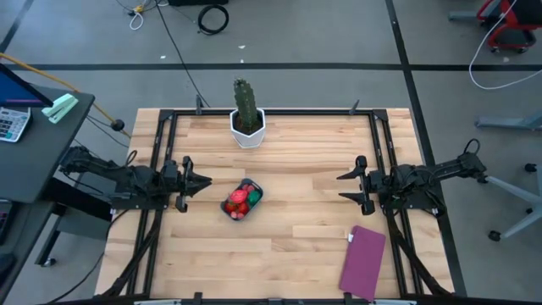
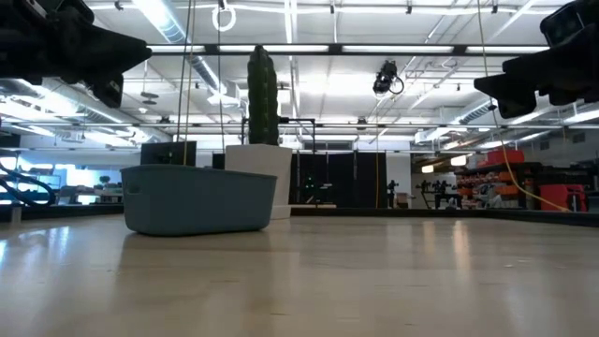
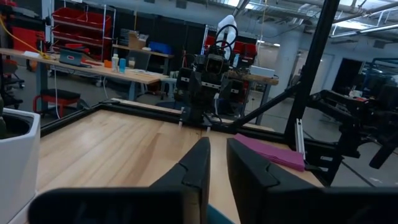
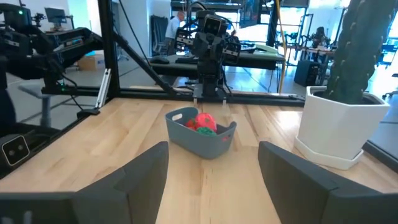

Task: Pick and placing Produce into tupperware
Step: Return to Home Position

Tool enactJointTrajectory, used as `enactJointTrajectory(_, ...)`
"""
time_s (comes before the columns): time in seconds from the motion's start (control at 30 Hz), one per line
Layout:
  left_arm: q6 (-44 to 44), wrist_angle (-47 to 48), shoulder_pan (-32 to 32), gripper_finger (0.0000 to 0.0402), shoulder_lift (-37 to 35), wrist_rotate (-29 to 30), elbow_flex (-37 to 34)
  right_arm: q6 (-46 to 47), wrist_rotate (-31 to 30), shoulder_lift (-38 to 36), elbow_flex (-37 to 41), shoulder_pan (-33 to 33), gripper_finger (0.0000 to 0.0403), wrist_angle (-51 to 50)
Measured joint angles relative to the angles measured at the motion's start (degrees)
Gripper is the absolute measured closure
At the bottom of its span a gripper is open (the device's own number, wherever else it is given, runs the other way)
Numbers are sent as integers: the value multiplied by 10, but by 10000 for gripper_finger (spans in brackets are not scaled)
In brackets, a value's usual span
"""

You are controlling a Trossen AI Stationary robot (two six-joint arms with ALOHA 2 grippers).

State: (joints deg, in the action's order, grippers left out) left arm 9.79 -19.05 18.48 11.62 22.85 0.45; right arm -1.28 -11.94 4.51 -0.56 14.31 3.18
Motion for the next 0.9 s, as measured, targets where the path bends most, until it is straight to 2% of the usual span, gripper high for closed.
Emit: enactJointTrajectory(0.9, 0, 0, 0, 346, 0, 0, 0, 1, 0, 0, 0, 0, 145, -1)
